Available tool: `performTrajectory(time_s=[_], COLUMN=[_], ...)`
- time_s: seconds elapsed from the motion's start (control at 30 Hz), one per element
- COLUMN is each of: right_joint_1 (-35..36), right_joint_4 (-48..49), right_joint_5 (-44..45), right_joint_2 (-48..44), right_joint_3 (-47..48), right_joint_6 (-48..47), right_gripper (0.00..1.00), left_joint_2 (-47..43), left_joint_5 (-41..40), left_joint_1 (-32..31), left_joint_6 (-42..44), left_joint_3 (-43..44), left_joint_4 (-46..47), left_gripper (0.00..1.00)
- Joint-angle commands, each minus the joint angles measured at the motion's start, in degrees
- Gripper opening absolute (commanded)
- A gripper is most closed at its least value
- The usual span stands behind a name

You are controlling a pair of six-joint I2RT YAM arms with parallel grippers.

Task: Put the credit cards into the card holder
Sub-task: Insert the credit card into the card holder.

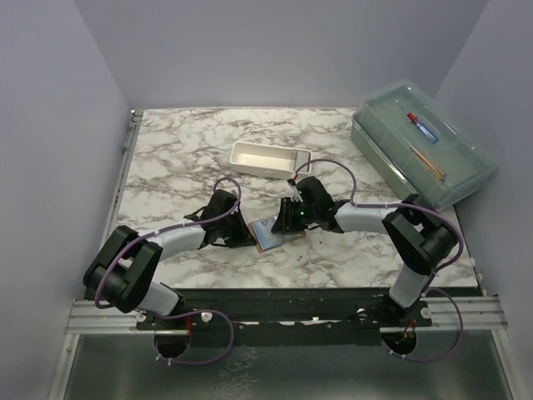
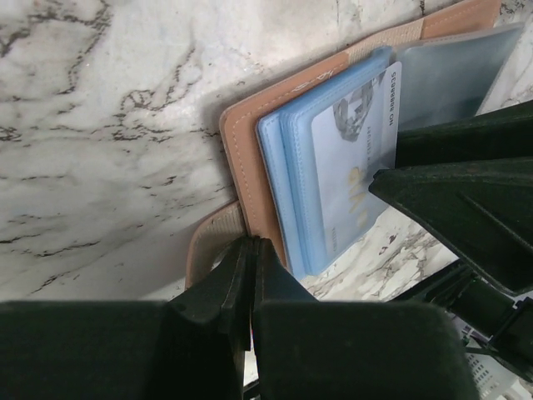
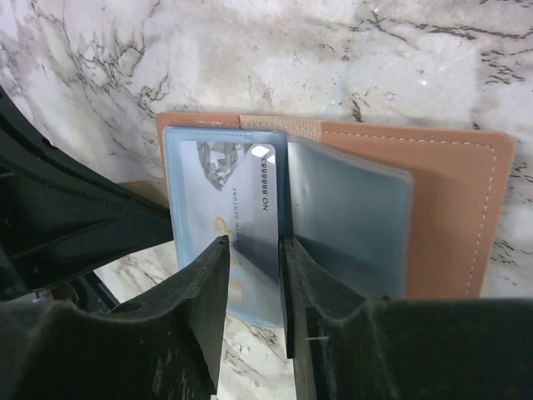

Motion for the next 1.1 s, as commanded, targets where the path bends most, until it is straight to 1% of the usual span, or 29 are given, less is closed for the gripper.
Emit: performTrajectory(time_s=[0.0, 0.13, 0.37, 0.5, 0.6, 0.73, 0.83, 0.87, 0.93, 1.07], right_joint_1=[0.16, -0.16, -0.09, -0.09, -0.1, 0.01, 0.0, 0.07, 0.34, 0.97], right_joint_4=[2.94, -0.25, -8.95, -10.41, -9.76, -8.79, -7.5, -7.1, -5.62, -1.59], right_joint_5=[-0.93, 2.14, 6.84, 8.09, 7.2, 6.58, 5.29, 4.89, 3.84, 0.31], right_joint_2=[-1.43, -2.84, -3.37, -3.66, -3.3, -2.81, -2.77, -2.88, -2.83, -1.85], right_joint_3=[-2.45, -2.41, 0.6, 1.36, 1.48, 1.16, 0.77, 0.57, 0.24, -0.53], right_joint_6=[2.62, 1.38, -1.77, -2.19, -1.91, -1.41, -0.94, -0.71, -0.18, 1.04], right_gripper=[0.35, 0.36, 0.46, 0.51, 0.5, 0.45, 0.32, 0.3, 0.26, 0.24], left_joint_2=[2.21, 2.47, 1.94, 1.45, 1.24, 0.92, 0.7, 0.68, 0.83, 2.05], left_joint_5=[-0.01, -0.52, -2.14, -2.32, -2.07, -1.76, -1.62, -1.62, -1.62, -0.49], left_joint_1=[-1.55, -2.0, -1.78, -1.66, -1.65, -1.65, -1.64, -1.67, -1.67, -1.69], left_joint_6=[0.69, 0.93, 2.41, 2.56, 2.43, 2.19, 2.01, 1.98, 1.91, 1.46], left_joint_3=[3.0, 2.74, 0.26, -0.28, -0.38, -0.46, -0.56, -0.49, -0.3, 0.76], left_joint_4=[-0.72, -0.35, -0.53, -0.62, -0.62, -0.62, -0.6, -0.6, -0.54, -0.08], left_gripper=[0.02, 0.02, 0.02, 0.02, 0.02, 0.02, 0.02, 0.02, 0.02, 0.02])
